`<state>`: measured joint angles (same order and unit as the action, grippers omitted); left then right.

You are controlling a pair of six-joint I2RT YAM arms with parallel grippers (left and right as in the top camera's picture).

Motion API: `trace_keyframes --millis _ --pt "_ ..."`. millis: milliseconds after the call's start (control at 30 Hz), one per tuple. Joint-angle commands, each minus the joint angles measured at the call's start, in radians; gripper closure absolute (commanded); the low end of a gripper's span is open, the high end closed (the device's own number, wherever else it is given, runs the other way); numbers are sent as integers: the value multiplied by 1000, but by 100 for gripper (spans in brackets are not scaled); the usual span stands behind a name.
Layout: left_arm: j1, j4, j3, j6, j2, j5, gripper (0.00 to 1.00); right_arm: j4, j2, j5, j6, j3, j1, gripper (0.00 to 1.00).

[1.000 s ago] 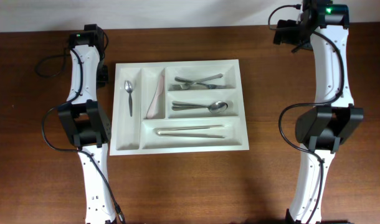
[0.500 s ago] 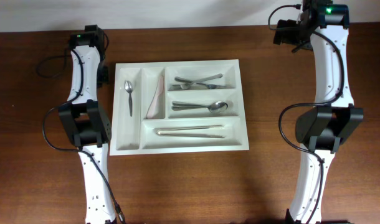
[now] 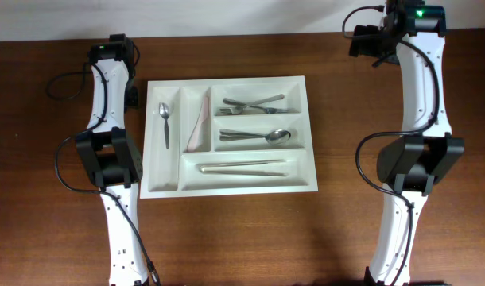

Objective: Pack container
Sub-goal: 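Lower the left gripper and grasp the remaining small spoon, then carry the spoon right and lower it into the left compartment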

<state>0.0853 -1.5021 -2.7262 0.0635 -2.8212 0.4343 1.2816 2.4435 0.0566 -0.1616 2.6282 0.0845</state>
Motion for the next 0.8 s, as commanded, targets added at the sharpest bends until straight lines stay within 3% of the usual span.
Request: trace_keyframes --millis 0,200,433,767 --pt "5 -28 -12 7 -47 -90 98 1 0 16 -12 -3 -5 1" --pt "5 -115 -132 59 -47 -144 98 1 0 16 -12 -3 -5 1" --pt "4 -186 -400 108 -43 -197 98 0 0 16 -12 -3 -5 1" --pt "-14 -186 -414 201 64 -235 98 1 0 16 -12 -3 -5 1"
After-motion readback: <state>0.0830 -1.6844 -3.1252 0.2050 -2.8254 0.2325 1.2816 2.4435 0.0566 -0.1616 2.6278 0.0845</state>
